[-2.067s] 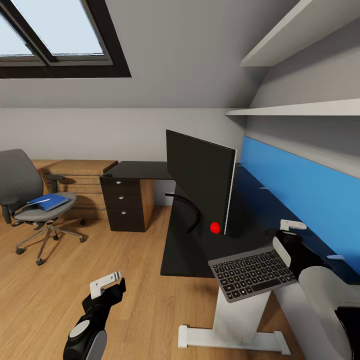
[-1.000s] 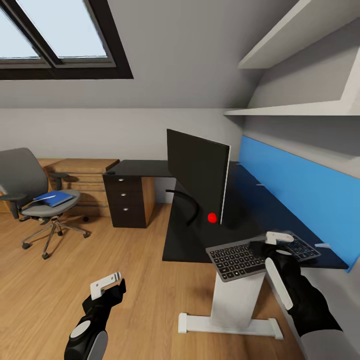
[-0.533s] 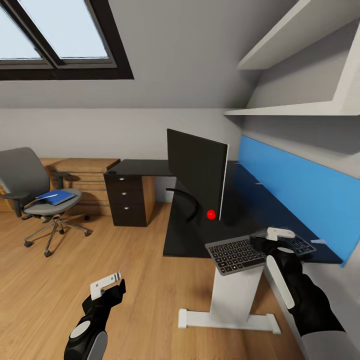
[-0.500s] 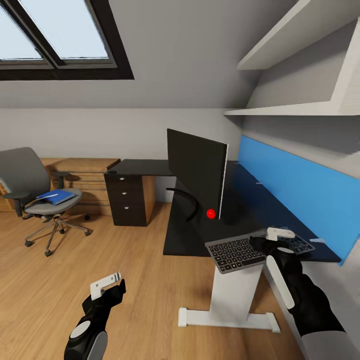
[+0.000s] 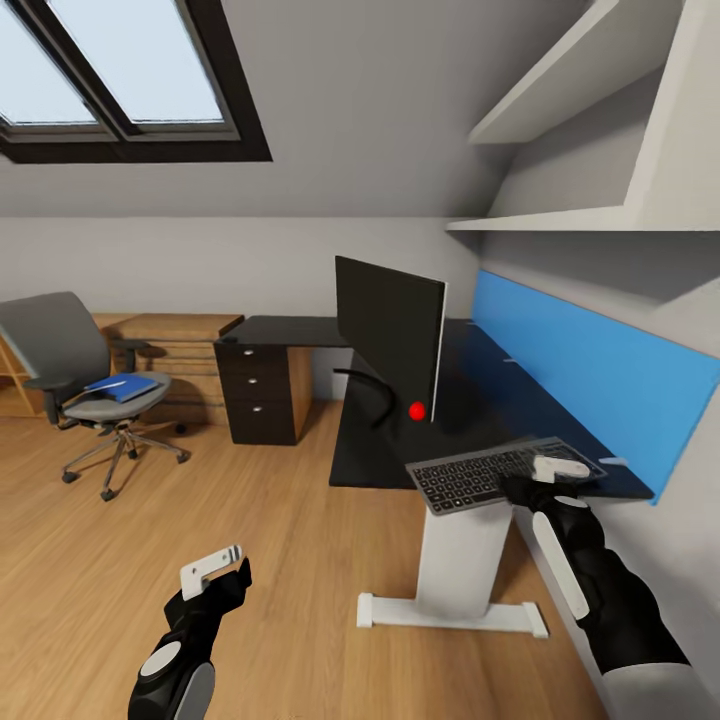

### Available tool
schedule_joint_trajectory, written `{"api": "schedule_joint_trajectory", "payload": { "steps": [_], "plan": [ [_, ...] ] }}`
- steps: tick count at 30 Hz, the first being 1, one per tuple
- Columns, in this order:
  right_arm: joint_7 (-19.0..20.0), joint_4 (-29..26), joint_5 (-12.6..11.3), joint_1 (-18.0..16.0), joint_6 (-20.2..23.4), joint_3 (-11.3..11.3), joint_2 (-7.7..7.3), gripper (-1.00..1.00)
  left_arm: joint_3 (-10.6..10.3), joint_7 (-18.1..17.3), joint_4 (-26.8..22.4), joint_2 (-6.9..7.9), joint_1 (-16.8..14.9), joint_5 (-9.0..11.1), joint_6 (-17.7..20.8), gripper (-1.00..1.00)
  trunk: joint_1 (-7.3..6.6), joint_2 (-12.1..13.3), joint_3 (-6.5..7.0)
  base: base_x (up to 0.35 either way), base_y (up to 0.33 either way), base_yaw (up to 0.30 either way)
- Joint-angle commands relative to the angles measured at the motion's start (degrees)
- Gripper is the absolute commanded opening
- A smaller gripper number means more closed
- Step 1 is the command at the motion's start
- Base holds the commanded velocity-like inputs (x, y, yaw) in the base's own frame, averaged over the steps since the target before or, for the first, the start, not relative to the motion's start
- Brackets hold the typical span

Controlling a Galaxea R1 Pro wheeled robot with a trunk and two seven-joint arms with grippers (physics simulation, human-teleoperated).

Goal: In the bedroom, organize the workspace by keeping the computer under the desk, ensuring the monitor is on the desk, placing the keyboard on the desk next to the monitor, placing the mouse on the desk next to the keyboard, moving the folder from the swivel chair onto the desk next to the mouse, stacking the notebook on top of the folder with the pen on top of the notebook, and positioning the swivel chair next to the desk.

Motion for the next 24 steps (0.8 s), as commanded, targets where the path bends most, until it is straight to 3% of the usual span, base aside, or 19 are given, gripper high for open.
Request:
{"api": "schedule_joint_trajectory", "payload": {
  "steps": [1,18,24],
  "plan": [
    [-0.5,0.0,-0.6,0.0,0.2,0.1,-0.05,1.0,-0.1,0.4,-0.1,0.01,0.0,0.5,0.2,1.0,-0.04,0.0,-0.06,-0.298,0.0,0.0],
    [-0.4,2.0,-0.5,0.0,0.0,0.3,0.16,1.0,-0.1,0.4,-0.1,0.02,-0.1,0.5,0.2,1.0,-0.04,0.0,-0.06,-0.286,0.0,0.0],
    [-0.2,4.7,-0.5,0.0,0.0,0.7,0.23,1.0,-0.1,0.4,-0.1,0.02,-0.1,0.5,0.2,1.0,-0.04,0.0,-0.06,-0.099,0.0,0.0]
  ]
}}
